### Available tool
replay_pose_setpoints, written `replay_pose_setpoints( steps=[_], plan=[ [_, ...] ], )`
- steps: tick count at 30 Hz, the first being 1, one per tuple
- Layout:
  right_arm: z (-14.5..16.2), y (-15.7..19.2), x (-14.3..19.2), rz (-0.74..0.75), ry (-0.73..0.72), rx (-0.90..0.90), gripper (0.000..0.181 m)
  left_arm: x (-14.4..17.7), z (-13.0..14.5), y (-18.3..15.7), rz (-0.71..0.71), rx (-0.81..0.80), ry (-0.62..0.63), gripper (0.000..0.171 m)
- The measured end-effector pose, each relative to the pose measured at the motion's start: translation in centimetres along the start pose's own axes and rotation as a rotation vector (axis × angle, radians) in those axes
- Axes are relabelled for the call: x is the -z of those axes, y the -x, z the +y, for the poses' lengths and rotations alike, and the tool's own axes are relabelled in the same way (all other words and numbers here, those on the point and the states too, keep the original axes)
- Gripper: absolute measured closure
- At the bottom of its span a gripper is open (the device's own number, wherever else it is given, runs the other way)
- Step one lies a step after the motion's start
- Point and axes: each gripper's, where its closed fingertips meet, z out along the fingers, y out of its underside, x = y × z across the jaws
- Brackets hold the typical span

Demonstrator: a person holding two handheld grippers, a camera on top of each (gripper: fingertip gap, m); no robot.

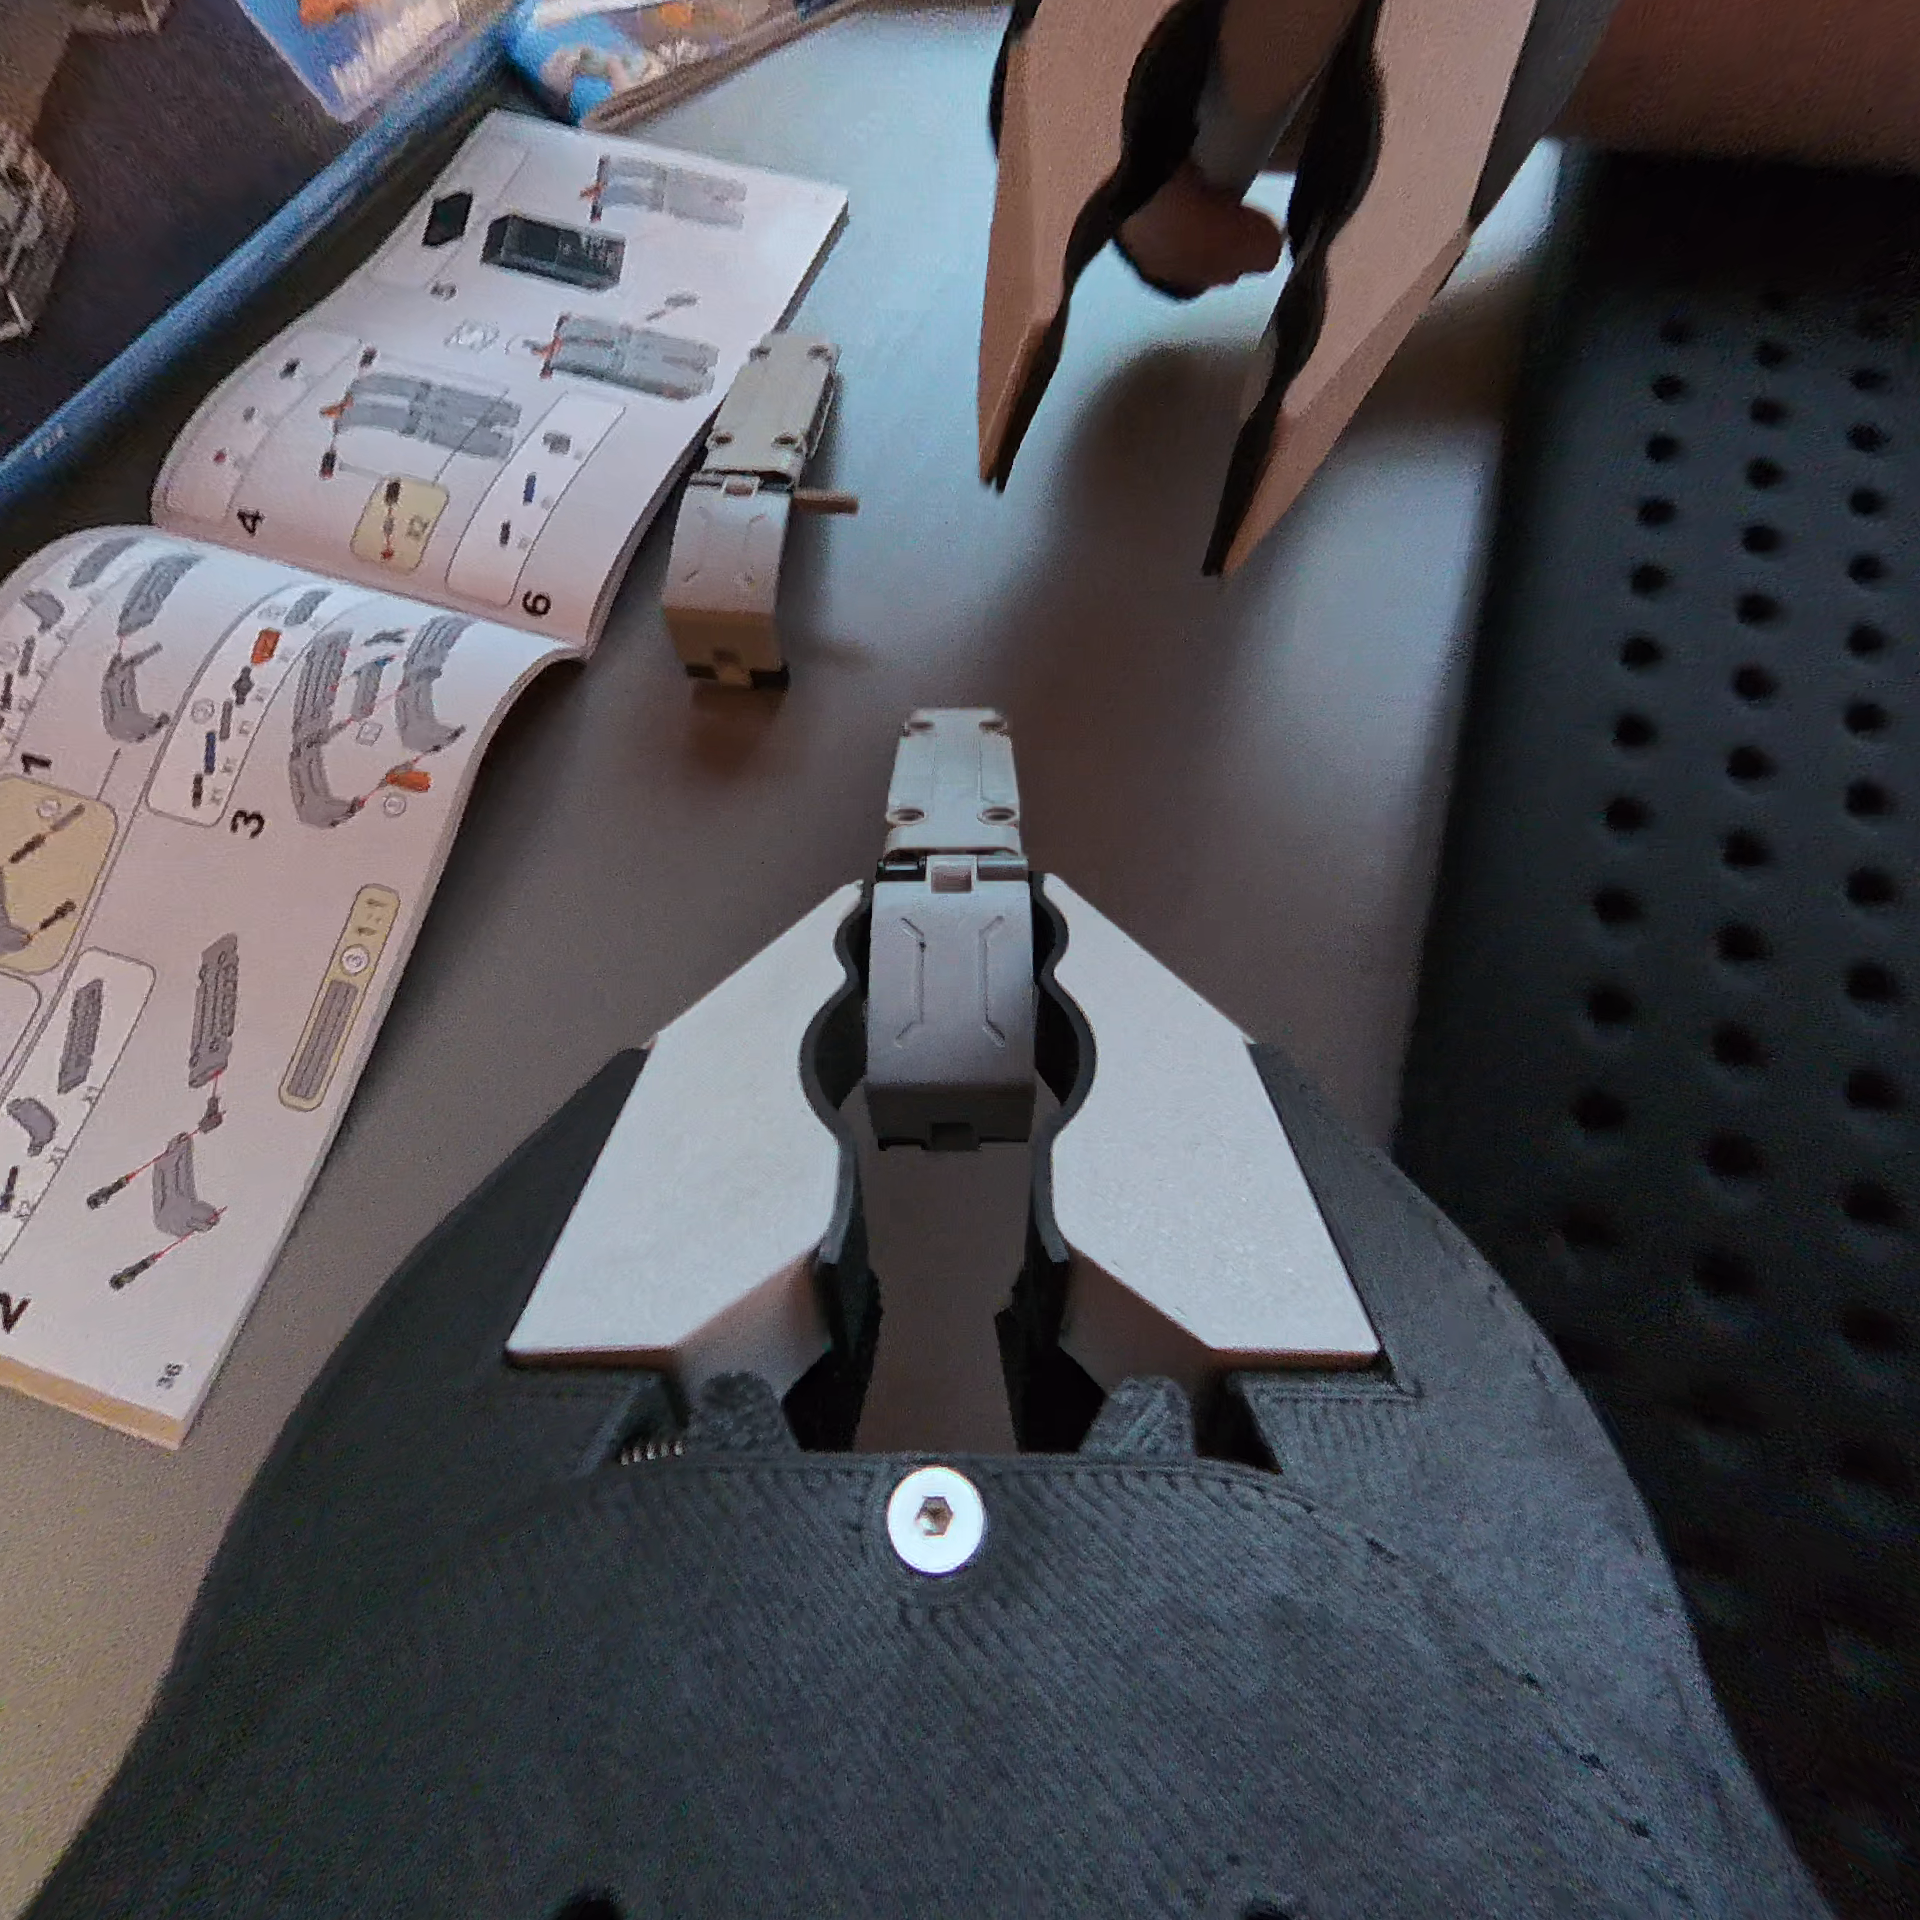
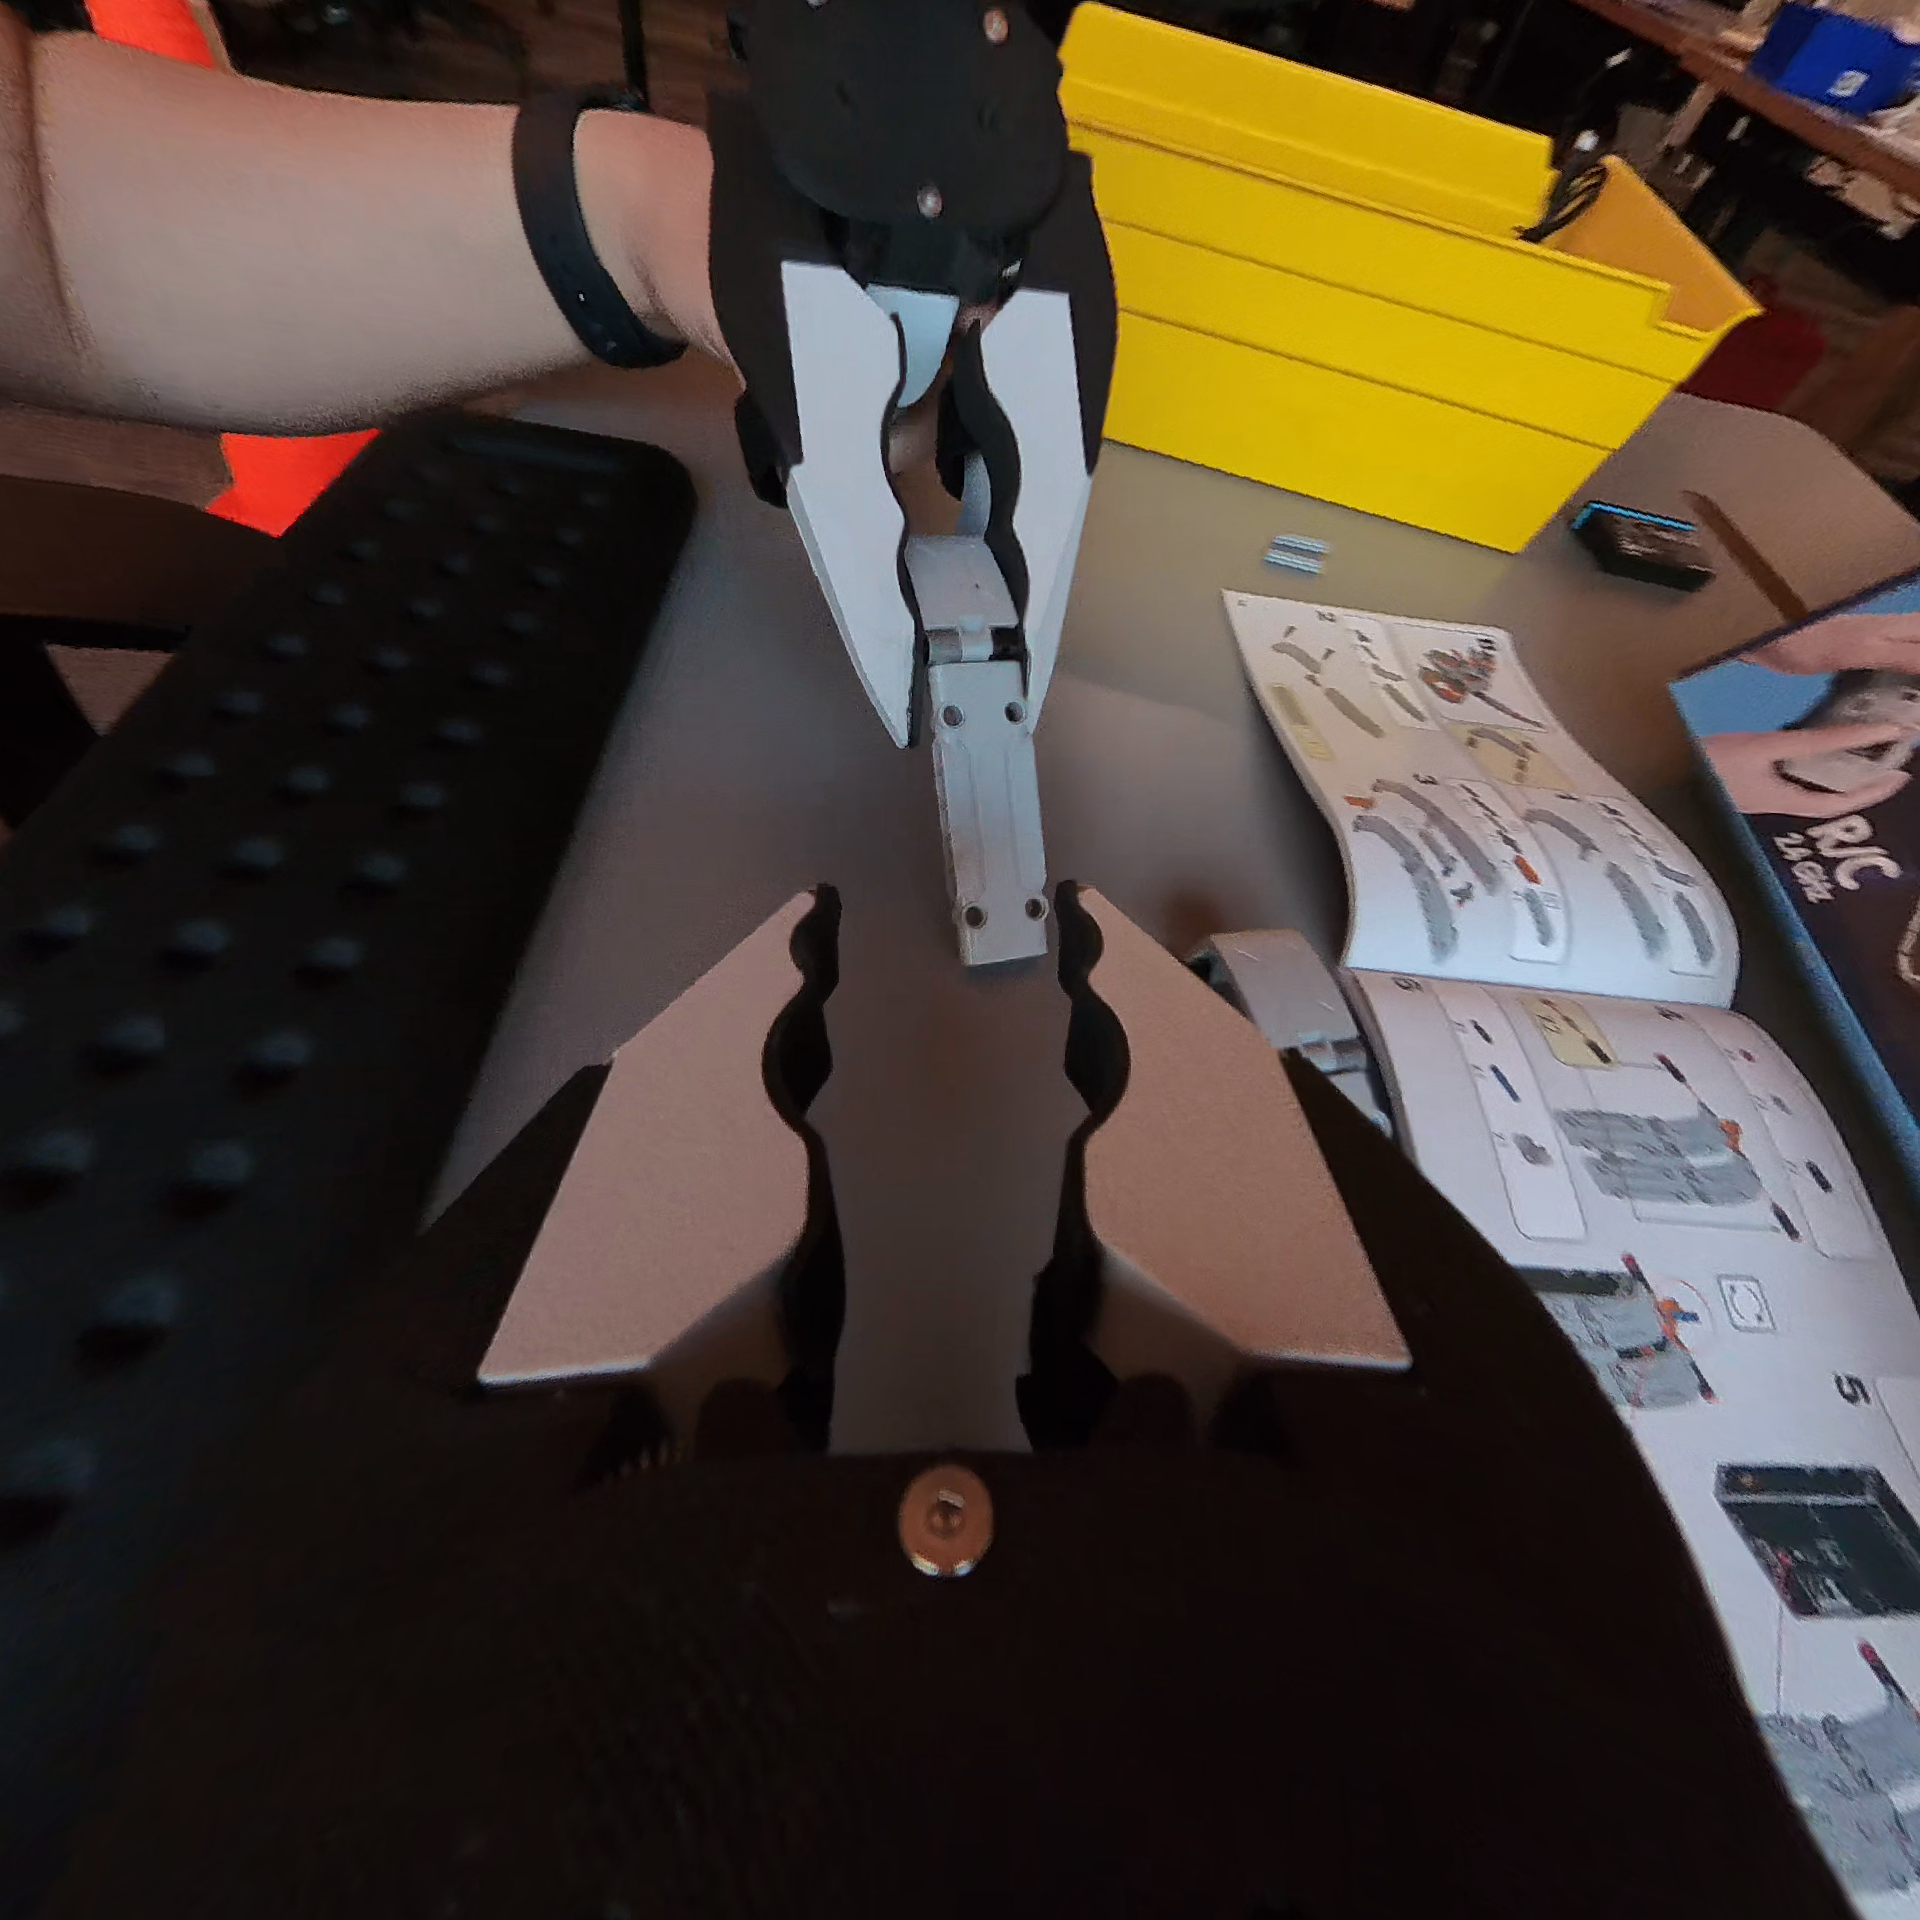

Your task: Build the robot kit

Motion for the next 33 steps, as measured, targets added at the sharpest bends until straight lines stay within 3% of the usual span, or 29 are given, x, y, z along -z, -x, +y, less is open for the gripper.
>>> replay_pose_setpoints(
  steps=[6,10,14,21,27,29,31,33],
  plan=[
    [0.3,-1.2,1.0,0.029,-0.044,-0.079,0.141,-1.2,2.0,0.7,0.098,0.032,0.091,0.145],
    [-0.3,-0.8,0.9,-0.001,-0.085,-0.115,0.141,-1.6,1.7,-0.5,0.164,0.050,0.080,0.145],
    [-0.8,0.4,0.3,-0.030,-0.075,-0.055,0.139,-2.4,1.3,-1.5,0.132,-0.022,0.093,0.145],
    [1.4,1.2,-1.3,-0.016,0.078,0.038,0.128,-3.1,1.0,-1.8,0.084,-0.085,0.123,0.145],
    [2.1,1.2,-1.5,-0.015,0.127,0.022,0.124,-4.0,0.4,-3.6,0.113,-0.141,0.142,0.145],
    [3.0,1.5,-1.5,-0.039,0.180,0.015,0.128,-4.5,0.1,-3.8,0.107,-0.145,0.140,0.144],
    [4.4,2.0,-1.2,-0.071,0.269,0.046,0.153,-5.0,-0.3,-3.8,0.098,-0.135,0.109,0.144],
    [4.4,1.8,-0.9,-0.075,0.260,0.034,0.155,-5.5,-0.8,-3.1,0.047,-0.101,0.052,0.110]
  ],
)
